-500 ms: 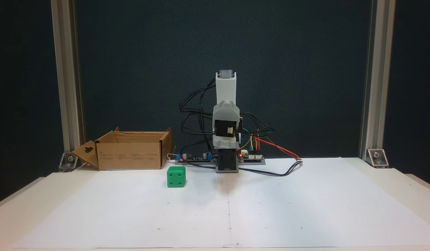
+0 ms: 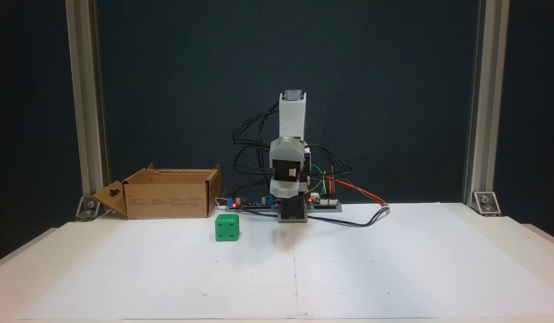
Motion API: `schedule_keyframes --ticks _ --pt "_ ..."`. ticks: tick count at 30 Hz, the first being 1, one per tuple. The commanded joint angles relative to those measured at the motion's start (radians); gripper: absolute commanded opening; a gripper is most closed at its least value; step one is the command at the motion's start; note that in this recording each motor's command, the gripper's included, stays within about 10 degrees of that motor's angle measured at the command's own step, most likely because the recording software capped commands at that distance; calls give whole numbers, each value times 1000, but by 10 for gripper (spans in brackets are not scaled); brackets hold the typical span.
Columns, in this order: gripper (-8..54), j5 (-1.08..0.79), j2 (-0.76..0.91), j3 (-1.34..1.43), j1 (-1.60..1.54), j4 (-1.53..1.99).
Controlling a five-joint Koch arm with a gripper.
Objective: Grasp a green dice and put it in the bin.
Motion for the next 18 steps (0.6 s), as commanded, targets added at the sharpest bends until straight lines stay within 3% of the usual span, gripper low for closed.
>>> schedule_keyframes --ticks 1,18 --pt "445 12 103 46 0 -12" --pt "445 15 103 46 -6 -15"
